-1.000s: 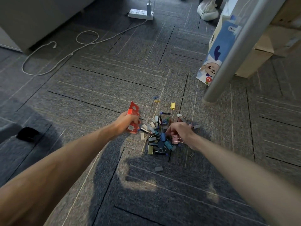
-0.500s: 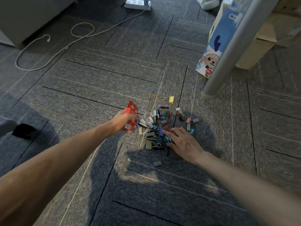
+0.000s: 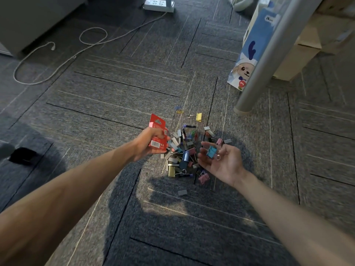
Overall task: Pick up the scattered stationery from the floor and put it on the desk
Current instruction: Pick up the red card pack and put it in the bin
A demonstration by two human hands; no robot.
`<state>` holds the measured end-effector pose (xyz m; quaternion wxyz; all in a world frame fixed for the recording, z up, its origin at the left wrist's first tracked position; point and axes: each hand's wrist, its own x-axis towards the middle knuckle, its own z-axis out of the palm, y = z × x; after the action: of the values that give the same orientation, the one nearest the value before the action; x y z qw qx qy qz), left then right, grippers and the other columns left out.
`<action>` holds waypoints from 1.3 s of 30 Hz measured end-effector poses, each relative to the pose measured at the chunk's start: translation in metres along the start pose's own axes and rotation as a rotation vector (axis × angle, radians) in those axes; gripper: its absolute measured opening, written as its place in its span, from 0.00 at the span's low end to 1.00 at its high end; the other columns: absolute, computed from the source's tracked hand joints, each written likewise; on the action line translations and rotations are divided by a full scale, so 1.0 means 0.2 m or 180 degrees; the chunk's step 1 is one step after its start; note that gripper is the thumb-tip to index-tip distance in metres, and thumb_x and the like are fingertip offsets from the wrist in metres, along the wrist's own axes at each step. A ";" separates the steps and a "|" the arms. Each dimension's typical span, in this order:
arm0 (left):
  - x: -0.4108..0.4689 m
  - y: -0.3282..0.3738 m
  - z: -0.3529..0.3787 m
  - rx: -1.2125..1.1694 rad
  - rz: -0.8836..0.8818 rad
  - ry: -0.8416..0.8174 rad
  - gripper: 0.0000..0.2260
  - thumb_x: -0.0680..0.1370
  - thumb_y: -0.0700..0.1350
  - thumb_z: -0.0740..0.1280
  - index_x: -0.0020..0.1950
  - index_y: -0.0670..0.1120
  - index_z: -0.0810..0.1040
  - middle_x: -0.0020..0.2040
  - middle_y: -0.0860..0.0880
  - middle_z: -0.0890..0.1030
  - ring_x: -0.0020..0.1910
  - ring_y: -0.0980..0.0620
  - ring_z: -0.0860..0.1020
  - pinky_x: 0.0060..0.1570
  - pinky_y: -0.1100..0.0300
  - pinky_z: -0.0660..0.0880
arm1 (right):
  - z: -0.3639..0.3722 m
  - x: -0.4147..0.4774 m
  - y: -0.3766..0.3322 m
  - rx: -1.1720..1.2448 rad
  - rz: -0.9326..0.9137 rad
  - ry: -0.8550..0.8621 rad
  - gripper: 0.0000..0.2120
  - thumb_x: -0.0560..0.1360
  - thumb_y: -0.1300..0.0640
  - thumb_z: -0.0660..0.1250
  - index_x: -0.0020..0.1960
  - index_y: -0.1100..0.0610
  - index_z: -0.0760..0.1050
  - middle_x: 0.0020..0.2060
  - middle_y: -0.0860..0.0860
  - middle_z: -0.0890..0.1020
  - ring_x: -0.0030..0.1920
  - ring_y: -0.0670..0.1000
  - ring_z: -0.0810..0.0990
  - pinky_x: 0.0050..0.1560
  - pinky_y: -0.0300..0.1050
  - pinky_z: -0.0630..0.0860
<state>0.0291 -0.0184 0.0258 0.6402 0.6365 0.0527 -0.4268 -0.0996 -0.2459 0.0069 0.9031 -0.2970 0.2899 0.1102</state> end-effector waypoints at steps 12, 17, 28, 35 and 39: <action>0.04 -0.03 0.02 0.0333 -0.0063 0.0067 0.17 0.75 0.33 0.59 0.64 0.37 0.66 0.52 0.41 0.79 0.45 0.48 0.78 0.47 0.54 0.76 | -0.06 -0.06 0.06 -0.6534 -0.1021 -0.0081 0.32 0.66 0.32 0.66 0.55 0.58 0.73 0.47 0.48 0.74 0.44 0.49 0.75 0.44 0.38 0.73; 0.03 -0.05 0.03 0.0677 -0.0037 0.0107 0.17 0.75 0.34 0.60 0.64 0.37 0.67 0.51 0.42 0.78 0.43 0.50 0.78 0.42 0.57 0.75 | -0.10 -0.06 0.09 -0.6155 -0.0945 0.0062 0.16 0.74 0.43 0.68 0.45 0.55 0.72 0.42 0.47 0.75 0.40 0.48 0.75 0.42 0.42 0.77; -0.03 -0.04 -0.03 0.0174 -0.0041 0.0074 0.12 0.74 0.32 0.58 0.57 0.40 0.69 0.55 0.39 0.78 0.42 0.49 0.78 0.44 0.54 0.77 | 0.06 0.00 0.02 -0.1698 0.0059 0.0299 0.13 0.76 0.49 0.68 0.48 0.60 0.77 0.40 0.55 0.80 0.36 0.49 0.78 0.26 0.38 0.75; -0.06 -0.05 -0.08 0.0308 -0.0058 0.0143 0.12 0.74 0.31 0.57 0.56 0.40 0.68 0.47 0.43 0.76 0.42 0.50 0.77 0.42 0.56 0.77 | 0.12 0.16 0.12 -0.6700 -0.1237 0.0279 0.26 0.73 0.38 0.69 0.62 0.52 0.68 0.44 0.50 0.82 0.38 0.52 0.81 0.40 0.49 0.81; -0.05 -0.06 -0.09 0.0291 -0.0082 0.0189 0.14 0.74 0.31 0.57 0.60 0.37 0.69 0.47 0.43 0.77 0.43 0.48 0.77 0.44 0.55 0.77 | 0.15 0.18 0.07 -0.6961 -0.0953 -0.0103 0.15 0.77 0.41 0.64 0.51 0.51 0.65 0.39 0.52 0.79 0.37 0.53 0.79 0.36 0.47 0.78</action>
<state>0.0246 0.0042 0.0193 0.6031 0.6768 0.0603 -0.4178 -0.0626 -0.2145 -0.0006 0.1611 -0.9662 -0.0146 0.2006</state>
